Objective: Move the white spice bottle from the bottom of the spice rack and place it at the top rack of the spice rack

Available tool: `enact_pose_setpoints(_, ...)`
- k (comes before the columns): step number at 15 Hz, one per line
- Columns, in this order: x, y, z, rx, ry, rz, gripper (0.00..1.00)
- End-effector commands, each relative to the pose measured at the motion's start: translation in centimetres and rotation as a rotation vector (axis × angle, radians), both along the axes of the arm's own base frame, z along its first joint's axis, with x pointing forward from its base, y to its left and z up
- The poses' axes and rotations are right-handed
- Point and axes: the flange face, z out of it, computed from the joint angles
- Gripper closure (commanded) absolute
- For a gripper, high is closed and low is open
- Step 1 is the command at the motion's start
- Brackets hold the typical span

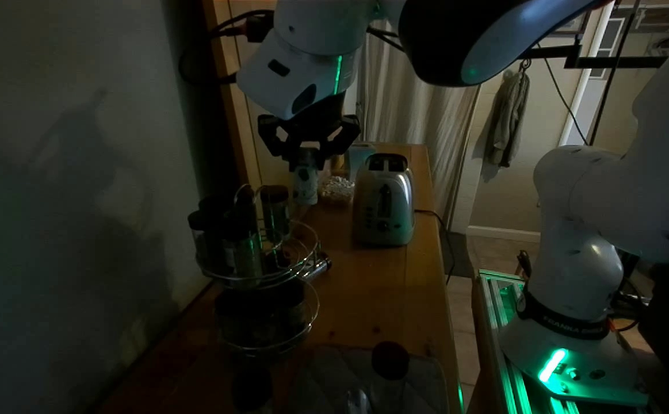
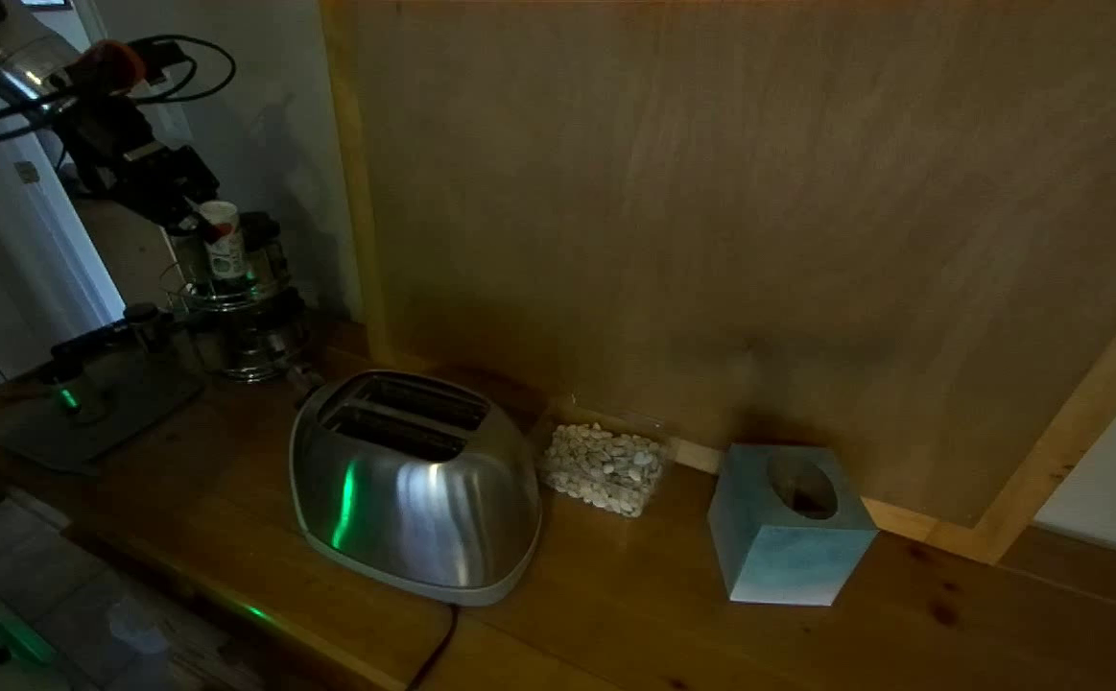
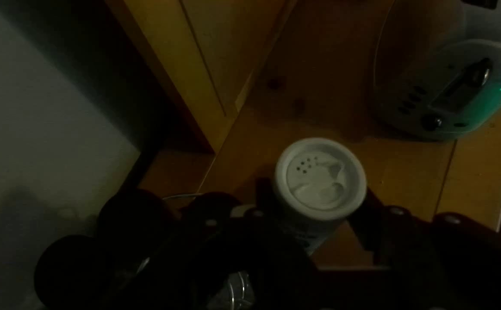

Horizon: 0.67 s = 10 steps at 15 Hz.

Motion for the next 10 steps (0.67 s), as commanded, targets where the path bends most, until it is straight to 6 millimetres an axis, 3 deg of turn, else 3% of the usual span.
enact_pose_setpoints(1, -0.1, 1.2, 0.5, -0.043, 0.039, 0.055, 0.80)
enact_pose_setpoints(10, -0.7, 2.7, 0.0, -0.021, 0.070, 0.126, 0.80)
